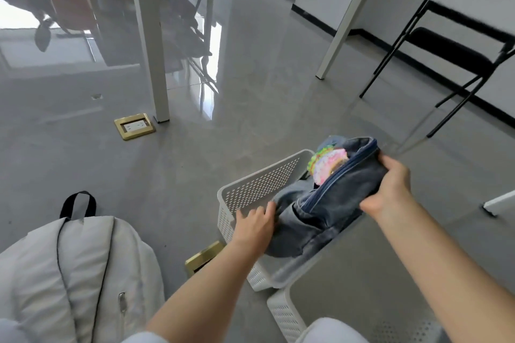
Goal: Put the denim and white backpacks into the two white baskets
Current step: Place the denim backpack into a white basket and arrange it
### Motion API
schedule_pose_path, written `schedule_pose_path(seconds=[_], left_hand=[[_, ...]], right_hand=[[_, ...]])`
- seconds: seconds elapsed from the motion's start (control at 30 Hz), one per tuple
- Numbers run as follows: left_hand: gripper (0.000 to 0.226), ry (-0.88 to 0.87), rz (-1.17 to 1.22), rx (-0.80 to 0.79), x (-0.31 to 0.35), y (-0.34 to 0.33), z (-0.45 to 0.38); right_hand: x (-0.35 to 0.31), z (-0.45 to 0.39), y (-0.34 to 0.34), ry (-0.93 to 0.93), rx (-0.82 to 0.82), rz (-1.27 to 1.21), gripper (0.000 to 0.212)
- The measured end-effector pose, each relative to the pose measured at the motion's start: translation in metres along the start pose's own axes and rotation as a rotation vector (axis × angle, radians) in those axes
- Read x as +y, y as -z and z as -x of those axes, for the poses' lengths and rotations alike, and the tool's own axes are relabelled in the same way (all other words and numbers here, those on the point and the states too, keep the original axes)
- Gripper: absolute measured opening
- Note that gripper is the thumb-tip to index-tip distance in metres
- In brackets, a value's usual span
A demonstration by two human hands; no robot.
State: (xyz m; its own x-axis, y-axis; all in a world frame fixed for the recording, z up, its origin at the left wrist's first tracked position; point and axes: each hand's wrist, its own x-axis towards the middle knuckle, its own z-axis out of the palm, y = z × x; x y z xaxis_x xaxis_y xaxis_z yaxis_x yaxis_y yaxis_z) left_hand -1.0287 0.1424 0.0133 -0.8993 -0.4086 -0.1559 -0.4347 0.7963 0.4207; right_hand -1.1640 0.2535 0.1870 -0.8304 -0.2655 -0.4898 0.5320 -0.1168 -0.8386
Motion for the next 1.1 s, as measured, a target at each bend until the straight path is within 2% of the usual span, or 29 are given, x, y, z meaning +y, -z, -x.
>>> schedule_pose_path(seconds=[0.1,0.33,0.43,0.47,0.6,0.67,0.77,0.83,0.9,0.97,1.0,1.1], left_hand=[[0.037,-0.058,-0.274,-0.162,-0.005,-0.018,0.000],[0.033,-0.057,-0.270,-0.371,-0.006,-0.010,-0.006],[0.025,0.028,-0.103,-0.469,-0.003,0.009,-0.013],[0.027,0.079,-0.015,-0.449,-0.004,0.017,-0.021],[0.037,0.223,0.313,-0.151,-0.015,0.043,-0.057],[0.053,0.193,0.400,-0.138,-0.014,0.044,-0.069],[0.084,0.048,0.611,-0.177,0.001,0.044,-0.078],[0.091,-0.024,0.785,-0.240,0.013,0.042,-0.080],[0.071,-0.029,0.772,-0.222,0.021,0.039,-0.079],[0.028,-0.050,0.591,-0.112,0.023,0.036,-0.076],[0.014,-0.061,0.495,-0.066,0.019,0.035,-0.072],[0.018,-0.024,0.313,-0.133,-0.015,0.029,-0.050]], right_hand=[[0.024,-0.008,0.010,-0.049,-0.039,0.083,0.036],[0.027,-0.014,0.019,-0.004,-0.087,0.127,0.033],[0.024,-0.010,0.022,0.016,-0.090,0.134,0.031],[0.023,-0.010,0.024,0.022,-0.082,0.132,0.030],[0.018,-0.006,0.031,0.060,-0.101,0.070,0.024],[0.013,-0.004,0.036,0.085,-0.113,0.016,0.032],[0.002,0.001,0.040,0.103,-0.143,-0.013,0.036],[-0.003,0.005,0.042,0.107,-0.144,-0.025,0.032],[-0.005,0.006,0.042,0.103,-0.140,-0.052,0.031],[-0.004,0.001,0.044,0.107,-0.120,-0.093,0.038],[-0.004,-0.002,0.046,0.113,-0.104,-0.121,0.048],[-0.001,-0.009,0.044,0.138,-0.041,-0.243,0.071]])
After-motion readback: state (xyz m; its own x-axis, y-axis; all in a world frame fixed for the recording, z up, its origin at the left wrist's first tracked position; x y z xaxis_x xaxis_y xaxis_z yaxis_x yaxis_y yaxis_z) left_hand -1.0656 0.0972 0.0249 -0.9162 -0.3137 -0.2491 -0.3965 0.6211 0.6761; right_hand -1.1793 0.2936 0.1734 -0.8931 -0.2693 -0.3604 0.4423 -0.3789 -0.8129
